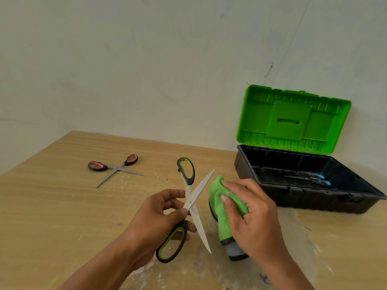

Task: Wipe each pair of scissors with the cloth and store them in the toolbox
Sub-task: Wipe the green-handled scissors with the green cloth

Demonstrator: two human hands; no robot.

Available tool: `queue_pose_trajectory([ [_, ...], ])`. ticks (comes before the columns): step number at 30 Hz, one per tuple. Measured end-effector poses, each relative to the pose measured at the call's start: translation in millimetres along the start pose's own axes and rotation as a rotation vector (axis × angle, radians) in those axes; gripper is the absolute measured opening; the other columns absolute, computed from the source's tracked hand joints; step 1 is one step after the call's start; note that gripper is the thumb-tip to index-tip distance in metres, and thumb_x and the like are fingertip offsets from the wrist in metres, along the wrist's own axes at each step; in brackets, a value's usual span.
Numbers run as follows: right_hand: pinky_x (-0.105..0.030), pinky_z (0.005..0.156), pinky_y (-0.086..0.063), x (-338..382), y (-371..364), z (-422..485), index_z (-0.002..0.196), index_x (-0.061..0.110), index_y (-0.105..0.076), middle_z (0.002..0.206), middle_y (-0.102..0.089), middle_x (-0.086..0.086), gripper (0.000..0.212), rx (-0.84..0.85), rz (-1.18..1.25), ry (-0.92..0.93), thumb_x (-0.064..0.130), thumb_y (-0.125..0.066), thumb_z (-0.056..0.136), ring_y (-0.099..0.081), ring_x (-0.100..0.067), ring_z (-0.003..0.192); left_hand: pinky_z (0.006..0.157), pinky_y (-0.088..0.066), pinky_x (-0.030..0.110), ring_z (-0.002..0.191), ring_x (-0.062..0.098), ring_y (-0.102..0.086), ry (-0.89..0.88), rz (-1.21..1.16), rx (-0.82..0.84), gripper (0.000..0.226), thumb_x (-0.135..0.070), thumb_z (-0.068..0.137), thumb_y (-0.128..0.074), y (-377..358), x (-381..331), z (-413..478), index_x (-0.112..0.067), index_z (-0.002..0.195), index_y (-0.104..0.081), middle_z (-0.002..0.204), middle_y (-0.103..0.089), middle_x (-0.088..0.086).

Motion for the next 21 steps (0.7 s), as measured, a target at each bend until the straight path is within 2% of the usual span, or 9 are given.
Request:
queue_pose_trajectory([
  [5, -0.021, 0.076, -0.057, 9.7, -13.6, -9.7, 0.123, 0.012, -0.072, 0.107, -0.060, 0.006, 0.035, 0.125, -0.072, 0.038, 0.029, -0.054, 0.099, -0.061, -0.009, 0.096, 0.062, -0.058, 0.037, 0.068, 0.034, -0.072, -0.033, 0.056, 0.058, 0.026, 0.002, 0.094, -0.058, -5.2, -0.6, -5.0, -0.014, 0.113, -0.062, 0.093, -0.074, 0.011],
  [9, -0.022, 0.076, -0.054, 10.8, -13.5, -10.9, 0.124, 0.012, -0.071, 0.106, -0.057, 0.005, 0.034, 0.124, -0.102, 0.040, 0.027, -0.051, 0.101, -0.059, -0.011, 0.096, 0.068, -0.059, 0.038, 0.073, 0.033, -0.072, -0.056, 0.061, 0.116, 0.032, 0.004, 0.090, -0.064, -9.2, -3.6, -8.7, -0.017, 0.114, -0.065, 0.095, -0.074, 0.011],
  [13, -0.023, 0.078, -0.054, 12.2, -11.3, -11.3, 0.122, 0.011, -0.072, 0.108, -0.057, 0.001, 0.030, 0.113, -0.135, 0.039, 0.019, -0.057, 0.098, -0.058, -0.014, 0.098, 0.071, -0.059, 0.037, 0.078, 0.033, -0.071, -0.041, 0.069, 0.172, 0.046, 0.012, 0.085, -0.065, -10.7, -0.5, -9.8, -0.018, 0.119, -0.064, 0.104, -0.072, 0.011],
  [17, -0.017, 0.080, -0.051, 21.9, -13.6, -13.8, 0.122, 0.010, -0.071, 0.109, -0.055, 0.000, 0.030, 0.152, -0.181, 0.077, 0.012, -0.065, 0.093, -0.054, -0.014, 0.100, 0.064, -0.059, 0.037, 0.071, 0.026, -0.069, -0.041, 0.105, 0.103, 0.044, 0.013, 0.088, -0.058, -10.7, 1.3, -9.5, -0.020, 0.116, -0.066, 0.100, -0.072, 0.009],
  [21, -0.015, 0.081, -0.051, 26.7, -16.4, -15.5, 0.121, 0.010, -0.072, 0.110, -0.055, 0.001, 0.031, 0.195, -0.200, 0.111, 0.013, -0.065, 0.091, -0.052, -0.011, 0.101, 0.061, -0.059, 0.036, 0.068, 0.025, -0.070, -0.058, 0.181, 0.041, 0.041, 0.011, 0.090, -0.057, -11.6, 1.6, -9.2, -0.021, 0.114, -0.066, 0.091, -0.074, 0.007],
])
Point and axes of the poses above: each hand's wrist, its own z-axis towards the middle knuckle, its own y-axis out of the back of the hand, x = y × z, the point moved 2 cm from there along z, towards the middle knuckle
